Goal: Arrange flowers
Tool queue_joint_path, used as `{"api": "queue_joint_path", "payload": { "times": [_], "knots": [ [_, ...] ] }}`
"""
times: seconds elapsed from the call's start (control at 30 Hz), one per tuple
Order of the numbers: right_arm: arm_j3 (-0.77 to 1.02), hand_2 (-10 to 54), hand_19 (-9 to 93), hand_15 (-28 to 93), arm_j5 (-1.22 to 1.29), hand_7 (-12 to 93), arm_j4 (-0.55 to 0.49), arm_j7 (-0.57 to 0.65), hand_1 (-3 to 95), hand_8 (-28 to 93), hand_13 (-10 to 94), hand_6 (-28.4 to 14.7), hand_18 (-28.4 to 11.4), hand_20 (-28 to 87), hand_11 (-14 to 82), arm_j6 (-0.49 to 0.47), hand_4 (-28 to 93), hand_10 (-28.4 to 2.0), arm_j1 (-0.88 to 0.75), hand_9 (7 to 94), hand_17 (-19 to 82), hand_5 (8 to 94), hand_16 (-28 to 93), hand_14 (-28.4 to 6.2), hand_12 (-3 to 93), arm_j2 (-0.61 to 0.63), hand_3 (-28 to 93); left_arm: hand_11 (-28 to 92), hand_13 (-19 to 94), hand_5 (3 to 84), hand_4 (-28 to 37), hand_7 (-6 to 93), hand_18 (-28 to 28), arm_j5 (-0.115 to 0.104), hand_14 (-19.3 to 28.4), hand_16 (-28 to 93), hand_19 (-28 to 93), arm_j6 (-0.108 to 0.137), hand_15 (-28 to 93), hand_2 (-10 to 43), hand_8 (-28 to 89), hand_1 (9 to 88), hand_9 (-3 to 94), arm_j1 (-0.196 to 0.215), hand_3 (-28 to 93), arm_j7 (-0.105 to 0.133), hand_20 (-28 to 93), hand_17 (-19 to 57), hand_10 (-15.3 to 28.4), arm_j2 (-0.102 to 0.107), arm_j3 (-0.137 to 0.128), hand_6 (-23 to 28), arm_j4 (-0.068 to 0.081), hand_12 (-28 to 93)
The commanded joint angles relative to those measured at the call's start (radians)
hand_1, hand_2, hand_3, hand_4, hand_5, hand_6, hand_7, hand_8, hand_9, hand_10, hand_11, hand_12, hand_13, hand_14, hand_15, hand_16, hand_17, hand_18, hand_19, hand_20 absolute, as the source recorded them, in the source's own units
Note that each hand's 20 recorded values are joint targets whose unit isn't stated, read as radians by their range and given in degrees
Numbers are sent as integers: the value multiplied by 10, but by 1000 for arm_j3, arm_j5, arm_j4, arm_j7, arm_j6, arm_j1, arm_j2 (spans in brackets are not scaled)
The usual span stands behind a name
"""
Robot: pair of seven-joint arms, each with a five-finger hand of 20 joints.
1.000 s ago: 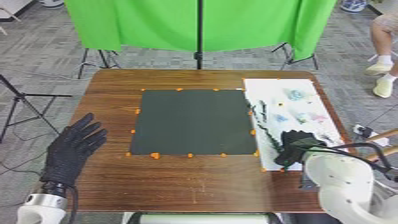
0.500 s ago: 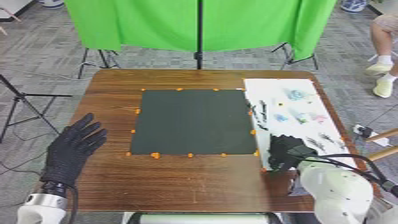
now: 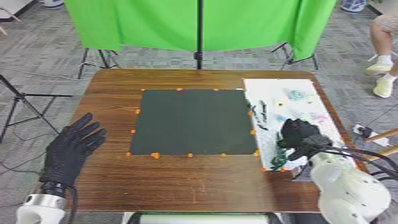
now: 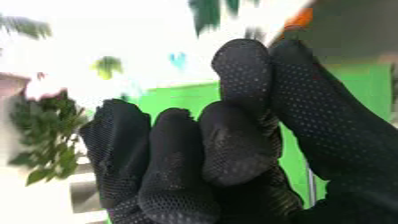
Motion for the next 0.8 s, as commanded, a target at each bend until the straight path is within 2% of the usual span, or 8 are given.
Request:
{"api": "queue_joint_path", "payload": {
  "times": [0.03,0.1,0.17,0.2,0.37,0.47,0.7,0.8],
  "knots": [
    [34,-95,932,833,3,581,-31,46,427,196,871,-27,-204,677,664,-116,-171,-65,52,917,569,771,394,-69,419,4,848,242,237,312,-273,196,211,1,141,10,503,1,387,-11,-89,231,279,19,681,-2,101,-83,122,-10,-2,37,0,175],
    [44,-95,932,831,45,584,-21,62,422,200,868,-15,-201,673,660,-129,-180,-63,53,912,565,760,397,-66,422,3,840,242,236,312,-273,195,211,3,141,10,503,-2,387,-11,-89,230,279,14,682,-7,101,-83,121,-9,-2,37,1,175],
    [61,-74,932,825,131,571,-26,150,375,154,867,-6,-201,667,643,-392,-226,-66,106,912,563,767,402,-68,427,-18,829,242,236,312,-273,195,211,3,142,10,503,-4,386,-12,-89,231,279,14,682,-8,101,-83,121,-9,-1,37,3,176],
    [68,-72,932,822,178,565,-19,165,352,77,866,-5,-202,666,637,-401,-240,-67,104,913,562,774,402,-69,429,-17,819,242,236,312,-274,194,211,4,142,10,504,-5,386,-12,-89,231,279,14,682,-8,101,-83,121,-8,-2,37,2,176],
    [42,-67,932,811,216,372,14,204,330,-120,851,-6,-209,655,602,-467,-194,-81,119,905,545,805,401,-82,433,-10,226,242,236,312,-274,195,211,3,142,11,503,-7,386,-12,-88,231,279,10,682,-13,101,-83,122,-7,-1,37,5,175],
    [13,-48,932,811,205,358,41,205,296,-115,847,-9,-212,655,599,-481,-148,-84,130,902,543,808,402,-84,433,-14,124,242,236,312,-275,195,211,2,142,11,503,-6,386,-12,-88,231,280,5,683,-17,100,-83,122,-4,1,38,7,175],
    [-75,-58,932,806,189,355,87,202,301,-114,844,-11,-212,647,585,-513,-176,-87,159,901,539,811,398,-87,430,-31,200,241,236,312,-275,195,211,2,143,11,503,-1,387,-12,-88,231,279,12,681,-15,100,-83,122,-7,2,38,3,176],
    [-116,-82,932,802,182,357,101,215,255,-116,845,-9,-210,642,578,-529,-269,-88,178,905,539,812,392,-85,418,-46,505,241,236,313,-274,194,211,0,142,11,503,-2,387,-12,-88,231,279,7,683,-20,100,-83,121,-10,5,38,6,176]
  ]
}}
